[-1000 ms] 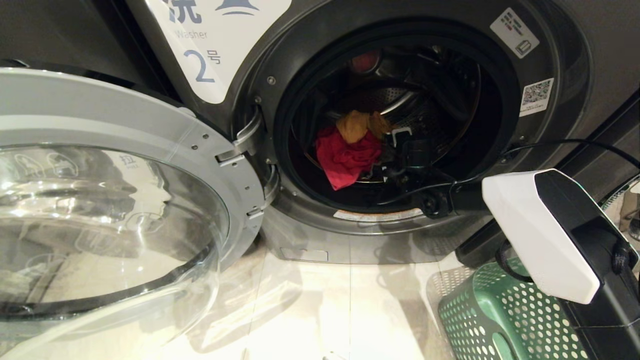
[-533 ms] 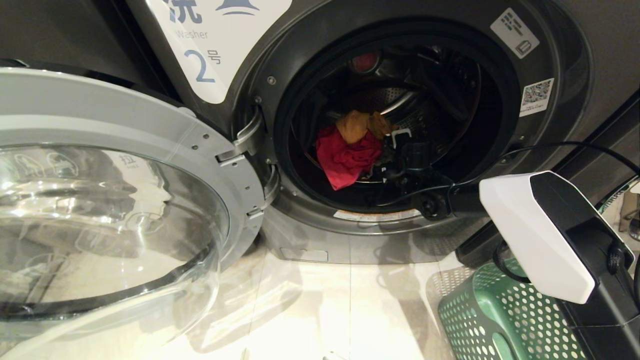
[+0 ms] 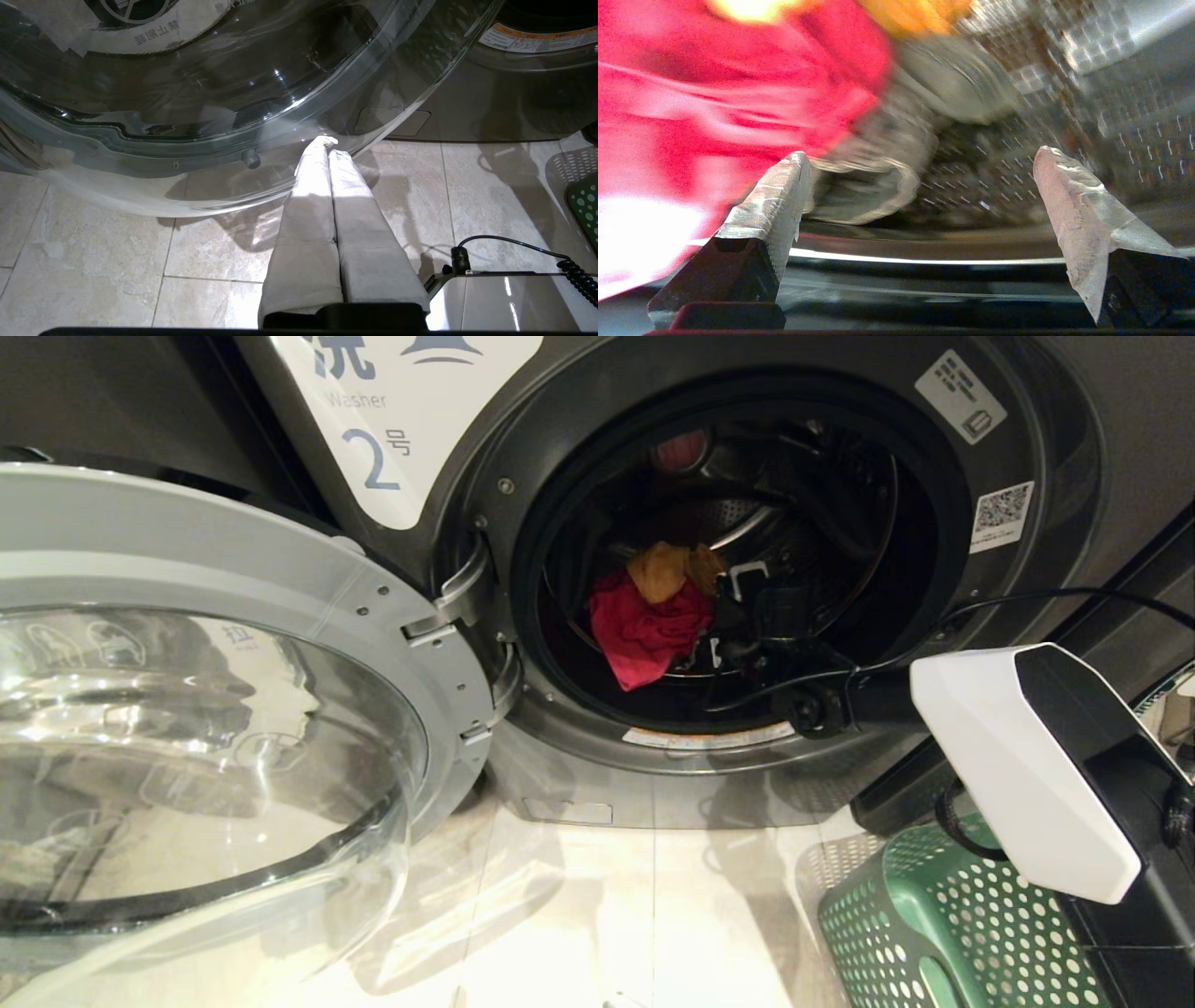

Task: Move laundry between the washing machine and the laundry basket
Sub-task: Pick a cloth and place it into the basket

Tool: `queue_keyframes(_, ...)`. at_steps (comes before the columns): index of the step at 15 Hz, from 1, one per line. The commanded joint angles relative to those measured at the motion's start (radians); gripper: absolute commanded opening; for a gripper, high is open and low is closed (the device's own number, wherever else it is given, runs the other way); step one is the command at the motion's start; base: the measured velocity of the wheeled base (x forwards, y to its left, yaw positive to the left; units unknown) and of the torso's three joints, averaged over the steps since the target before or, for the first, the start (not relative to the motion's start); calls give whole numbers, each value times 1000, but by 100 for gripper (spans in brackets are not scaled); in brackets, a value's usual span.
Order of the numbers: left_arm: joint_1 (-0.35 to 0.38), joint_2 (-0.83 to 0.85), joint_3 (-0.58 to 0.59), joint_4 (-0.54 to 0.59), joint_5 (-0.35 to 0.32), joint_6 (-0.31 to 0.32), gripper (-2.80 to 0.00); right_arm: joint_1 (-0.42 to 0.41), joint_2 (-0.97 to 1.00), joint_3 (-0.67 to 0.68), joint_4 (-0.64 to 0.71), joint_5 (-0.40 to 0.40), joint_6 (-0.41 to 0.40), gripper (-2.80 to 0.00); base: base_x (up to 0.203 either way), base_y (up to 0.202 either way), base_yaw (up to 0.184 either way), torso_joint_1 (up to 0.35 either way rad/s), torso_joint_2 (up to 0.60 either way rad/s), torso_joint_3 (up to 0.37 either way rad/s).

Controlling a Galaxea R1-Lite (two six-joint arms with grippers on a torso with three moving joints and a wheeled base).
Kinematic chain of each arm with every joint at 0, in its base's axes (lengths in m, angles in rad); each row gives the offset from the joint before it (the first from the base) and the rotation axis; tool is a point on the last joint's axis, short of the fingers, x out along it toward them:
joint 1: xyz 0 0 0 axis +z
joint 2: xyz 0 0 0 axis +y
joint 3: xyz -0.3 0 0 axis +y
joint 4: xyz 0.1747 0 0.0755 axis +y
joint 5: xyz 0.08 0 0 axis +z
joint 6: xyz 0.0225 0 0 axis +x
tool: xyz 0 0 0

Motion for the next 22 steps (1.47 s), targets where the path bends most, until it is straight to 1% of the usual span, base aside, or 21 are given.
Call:
queue_keyframes(1,0,0,0,0,0,0,-280,15,-82,68,-3,29,-13,0,0,0,0,0,0,0)
queue_keyframes(5,0,0,0,0,0,0,-280,65,-208,229,-9,38,-20,0,0,0,0,0,0,0)
queue_keyframes(7,0,0,0,0,0,0,-280,89,-293,352,-9,37,-21,0,0,0,0,0,0,0)
queue_keyframes(11,0,0,0,0,0,0,-280,154,-505,648,-9,40,-25,0,0,0,0,0,0,0)
queue_keyframes(13,0,0,0,0,0,0,-280,197,-603,763,-11,39,-25,0,0,0,0,0,0,0)
queue_keyframes(15,0,0,0,0,0,0,-280,239,-658,864,-33,37,-24,0,0,0,0,0,0,0)
queue_keyframes(17,0,0,0,0,0,0,-280,249,-697,909,-43,34,-21,0,0,0,0,0,0,0)
queue_keyframes(18,0,0,0,0,0,0,-280,238,-713,903,-6,36,-18,0,0,0,0,0,0,0)
queue_keyframes(21,0,0,0,0,0,0,-280,206,-750,807,194,40,-16,0,0,0,0,0,0,0)
queue_keyframes(22,0,0,0,0,0,0,-280,204,-754,797,206,41,-17,0,0,0,0,0,0,0)
